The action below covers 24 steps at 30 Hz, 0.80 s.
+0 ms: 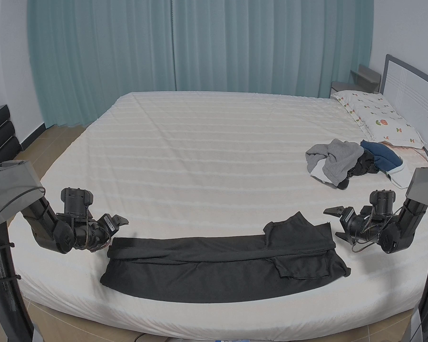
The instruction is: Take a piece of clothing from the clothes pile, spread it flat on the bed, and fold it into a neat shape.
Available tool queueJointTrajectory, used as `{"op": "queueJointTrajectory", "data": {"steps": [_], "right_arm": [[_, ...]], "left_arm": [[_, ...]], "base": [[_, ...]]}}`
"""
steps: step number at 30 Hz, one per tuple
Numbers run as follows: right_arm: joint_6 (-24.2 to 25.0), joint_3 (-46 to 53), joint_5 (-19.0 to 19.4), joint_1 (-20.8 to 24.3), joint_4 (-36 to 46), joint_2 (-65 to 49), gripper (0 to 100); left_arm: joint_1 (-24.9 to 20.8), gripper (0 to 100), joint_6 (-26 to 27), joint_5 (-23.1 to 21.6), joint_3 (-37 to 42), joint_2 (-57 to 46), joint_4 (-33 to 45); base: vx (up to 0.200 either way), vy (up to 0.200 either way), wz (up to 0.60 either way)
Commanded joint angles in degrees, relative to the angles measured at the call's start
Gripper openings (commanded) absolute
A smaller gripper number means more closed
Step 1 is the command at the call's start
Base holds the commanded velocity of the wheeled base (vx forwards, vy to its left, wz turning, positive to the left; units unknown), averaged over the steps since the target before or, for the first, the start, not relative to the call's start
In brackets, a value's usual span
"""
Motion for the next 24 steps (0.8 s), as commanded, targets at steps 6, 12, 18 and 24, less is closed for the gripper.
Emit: {"op": "queueJointTrajectory", "data": {"steps": [6,12,18,24], "right_arm": [[-0.06,-0.51,-0.45,0.31,0.04,1.57,100],[-0.06,-2.89,-0.62,0.4,1.18,2.19,100],[-0.06,-3.94,-0.88,0.58,1.89,2.98,100],[-0.06,-7.63,-2.55,1.81,4.52,4.3,100]], "left_arm": [[-0.31,0,-0.02,0.16,0.08,2.69,0.02],[0.13,0,-1.17,0.87,0.17,2.6,0.11],[0.66,0,-6.44,1.75,0.0,2.42,-0.07],[1.1,0,-6.53,1.75,0.52,2.25,-0.07]], "base": [[0.0,0.0,0.0],[0.0,0.0,0.0],[0.0,0.0,0.0],[0.0,0.0,0.0]]}}
